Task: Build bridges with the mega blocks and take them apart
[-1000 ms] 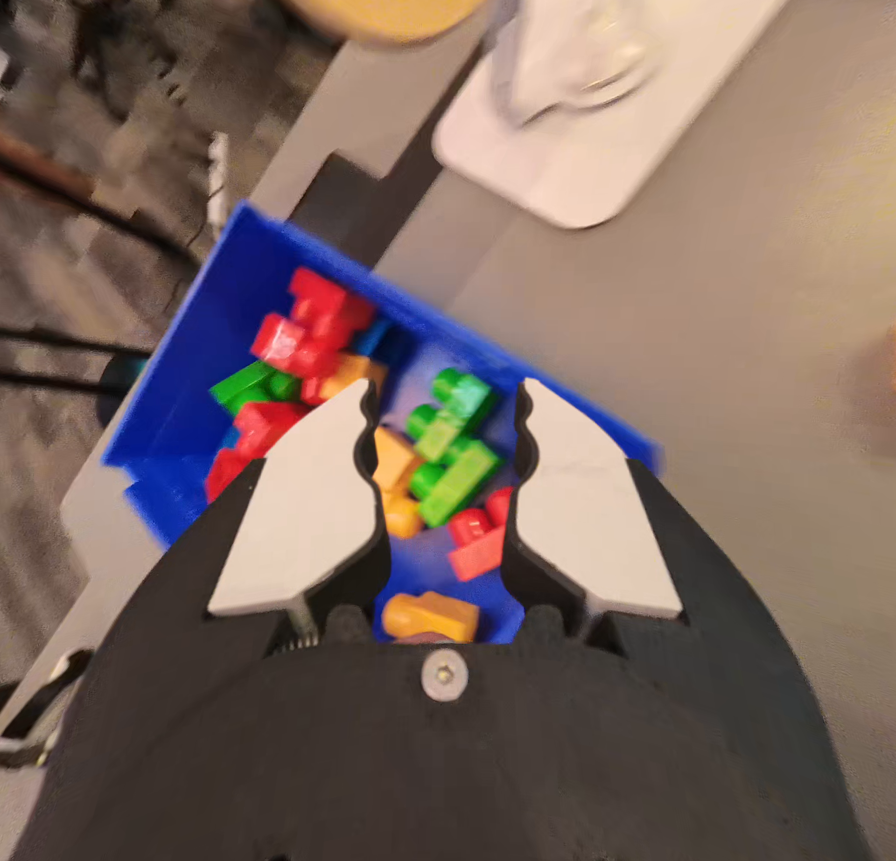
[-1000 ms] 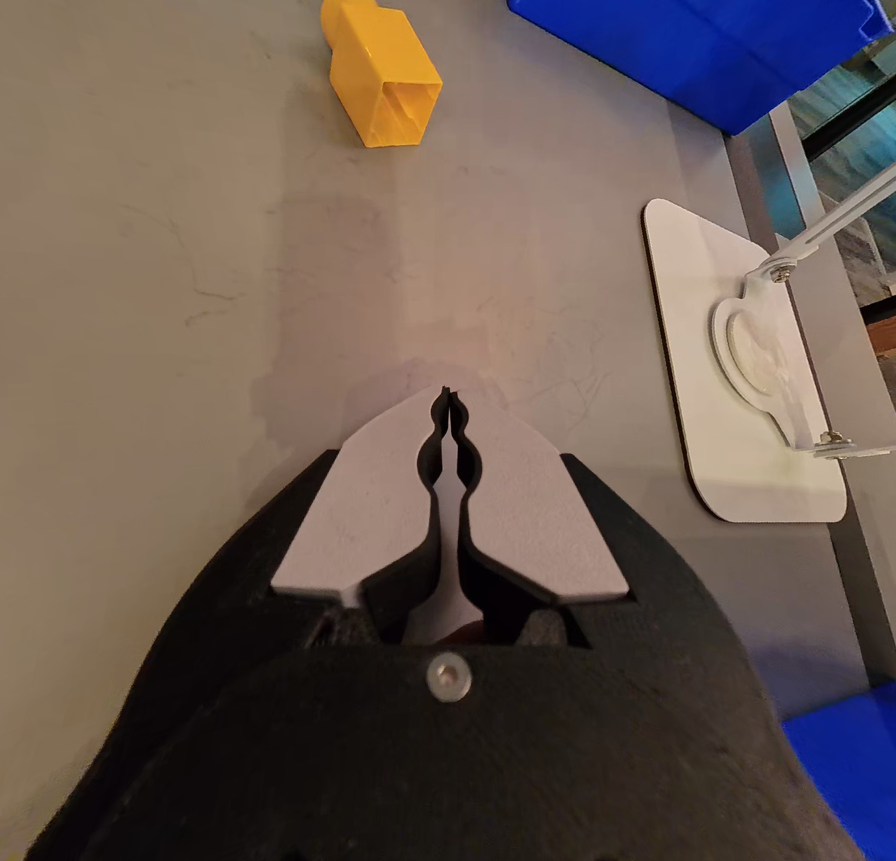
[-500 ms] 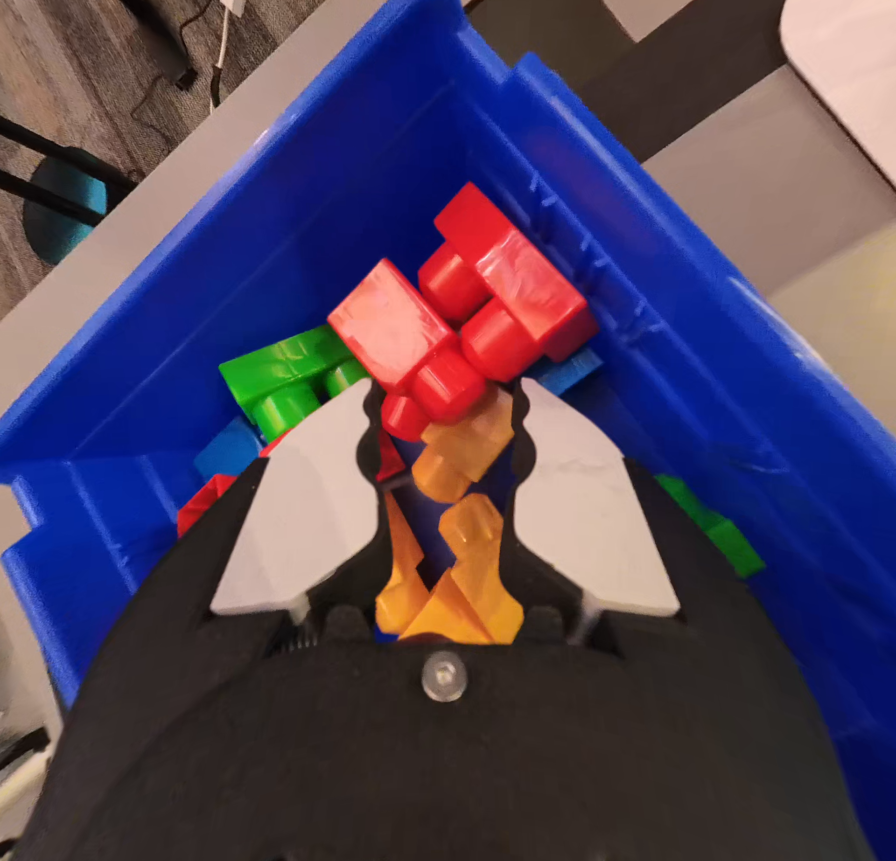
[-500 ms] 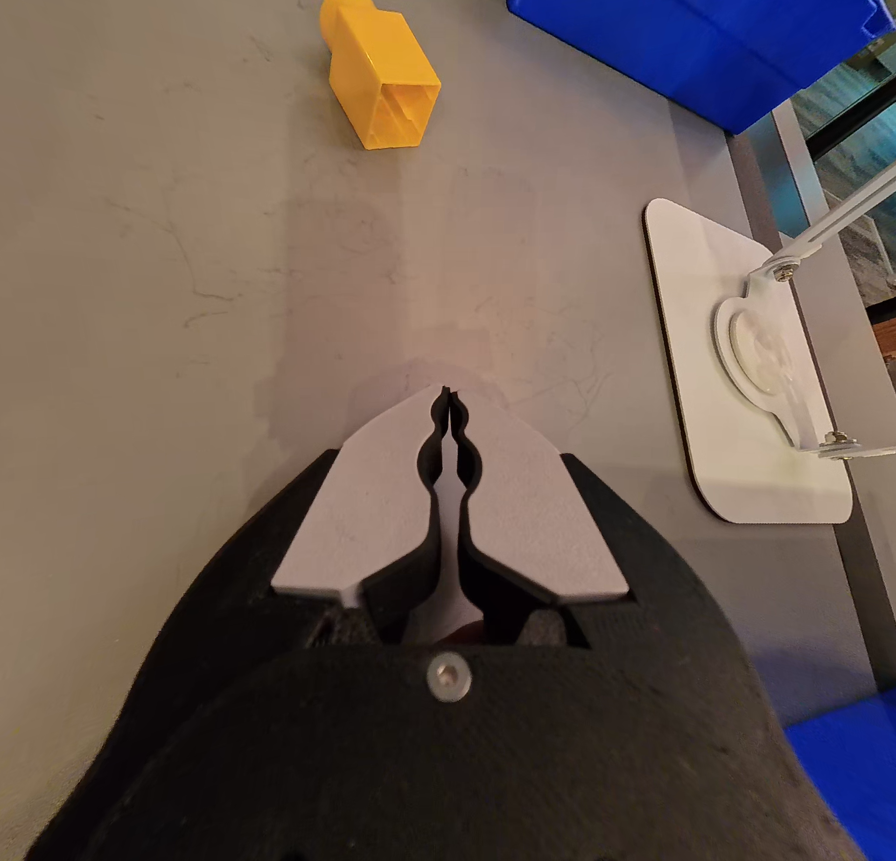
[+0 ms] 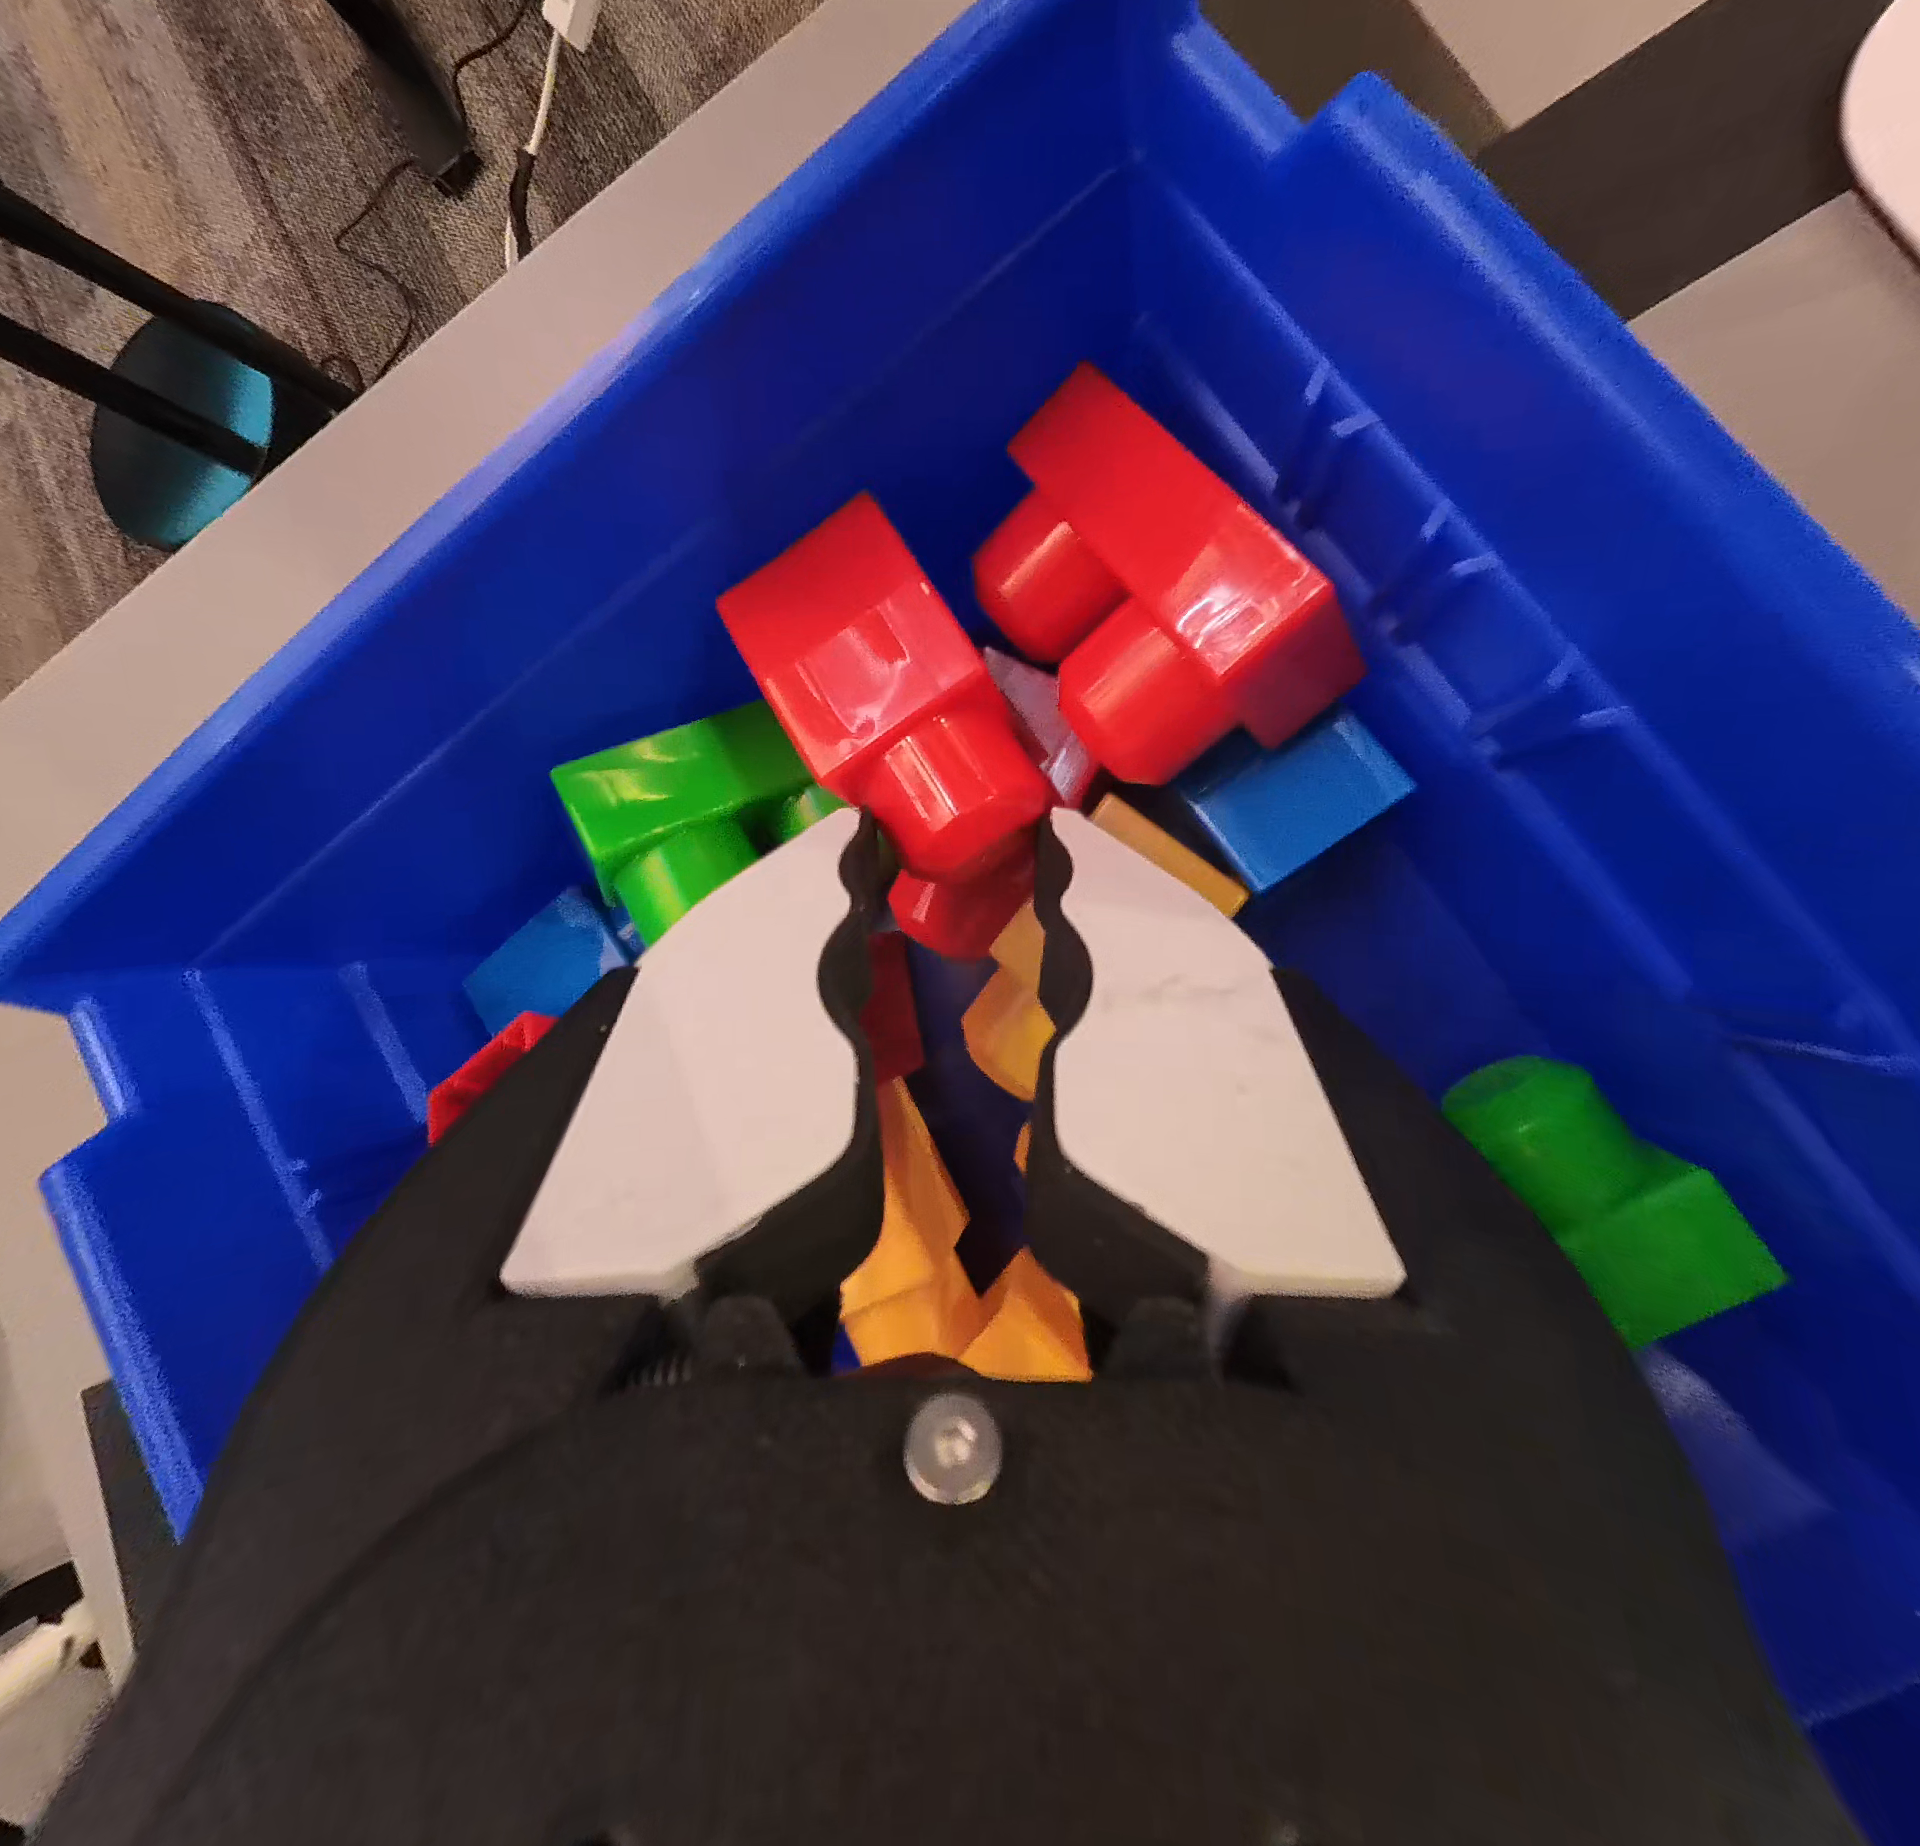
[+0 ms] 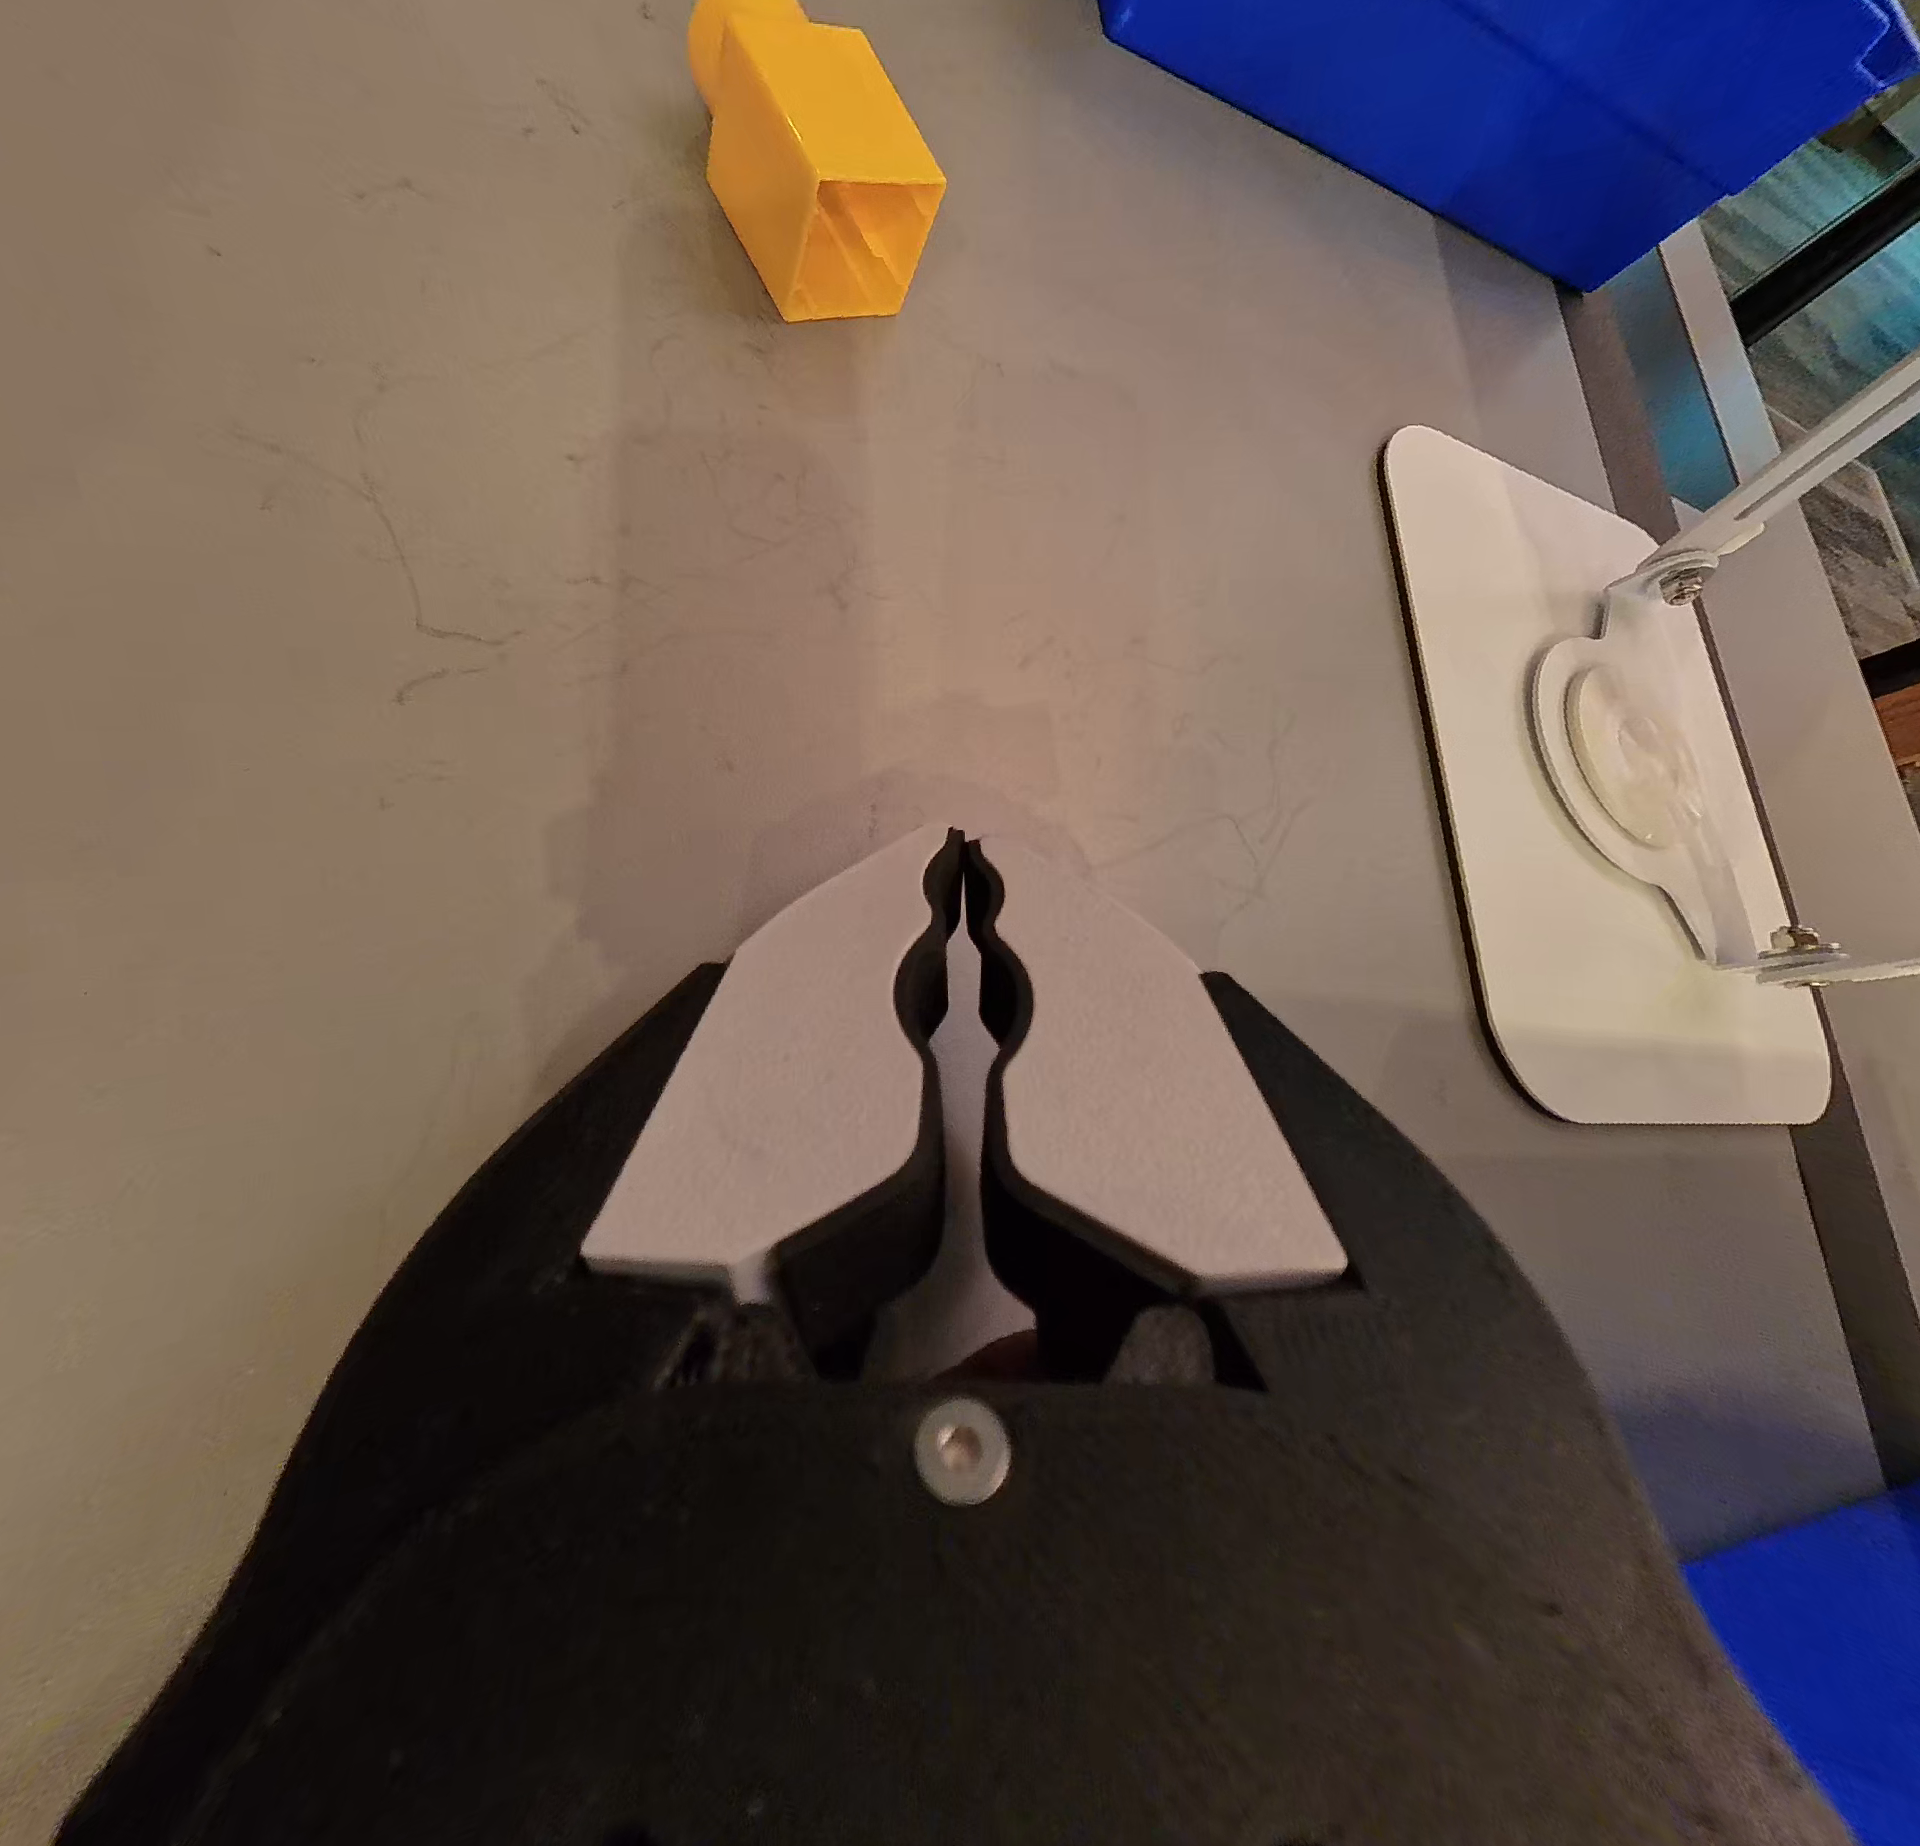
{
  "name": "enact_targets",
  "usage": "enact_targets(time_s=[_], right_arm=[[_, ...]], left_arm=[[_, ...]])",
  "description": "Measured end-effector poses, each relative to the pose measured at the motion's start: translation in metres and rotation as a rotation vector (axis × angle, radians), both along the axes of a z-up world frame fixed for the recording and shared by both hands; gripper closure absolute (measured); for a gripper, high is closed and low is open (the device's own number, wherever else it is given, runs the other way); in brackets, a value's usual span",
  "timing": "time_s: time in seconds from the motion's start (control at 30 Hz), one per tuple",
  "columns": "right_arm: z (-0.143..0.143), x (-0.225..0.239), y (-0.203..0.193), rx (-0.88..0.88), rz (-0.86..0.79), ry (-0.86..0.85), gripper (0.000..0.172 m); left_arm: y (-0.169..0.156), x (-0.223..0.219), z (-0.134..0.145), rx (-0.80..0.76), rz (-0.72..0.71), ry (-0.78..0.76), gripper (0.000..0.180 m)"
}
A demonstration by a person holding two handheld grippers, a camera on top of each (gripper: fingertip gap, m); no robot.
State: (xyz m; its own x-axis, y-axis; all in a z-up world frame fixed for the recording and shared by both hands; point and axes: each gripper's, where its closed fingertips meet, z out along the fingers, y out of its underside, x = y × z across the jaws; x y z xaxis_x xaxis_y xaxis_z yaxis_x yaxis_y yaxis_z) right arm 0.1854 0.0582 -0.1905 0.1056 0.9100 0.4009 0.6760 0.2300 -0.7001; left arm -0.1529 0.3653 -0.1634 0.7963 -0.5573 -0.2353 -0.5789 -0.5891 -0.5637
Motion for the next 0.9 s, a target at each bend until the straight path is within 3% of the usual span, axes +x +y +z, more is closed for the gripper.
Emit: enact_targets(time_s=[0.27,0.33,0.47,0.53,0.57,0.73,0.9], right_arm=[[0.000,0.000,0.000,-0.004,0.000,0.000,0.172],[0.000,0.000,0.000,-0.005,0.000,0.000,0.172],[0.000,0.000,0.000,-0.004,0.000,0.000,0.172],[0.000,0.000,0.000,-0.003,0.000,0.000,0.172],[0.000,0.000,0.000,-0.002,0.000,0.000,0.172],[0.000,0.000,0.000,-0.001,0.001,0.001,0.172],[0.000,0.000,0.000,0.001,0.001,0.001,0.172]], left_arm=[[-0.010,-0.011,0.004,-0.028,0.040,-0.089,0.151],[-0.009,-0.007,0.002,-0.028,0.050,-0.091,0.134],[-0.003,0.000,-0.005,-0.058,0.062,-0.098,0.131],[0.002,0.002,-0.006,-0.066,0.076,-0.122,0.136],[0.002,0.001,-0.006,-0.076,0.073,-0.119,0.150],[0.004,-0.004,-0.003,-0.060,0.078,-0.112,0.150],[-0.019,-0.007,0.026,0.006,0.046,-0.099,0.150]])
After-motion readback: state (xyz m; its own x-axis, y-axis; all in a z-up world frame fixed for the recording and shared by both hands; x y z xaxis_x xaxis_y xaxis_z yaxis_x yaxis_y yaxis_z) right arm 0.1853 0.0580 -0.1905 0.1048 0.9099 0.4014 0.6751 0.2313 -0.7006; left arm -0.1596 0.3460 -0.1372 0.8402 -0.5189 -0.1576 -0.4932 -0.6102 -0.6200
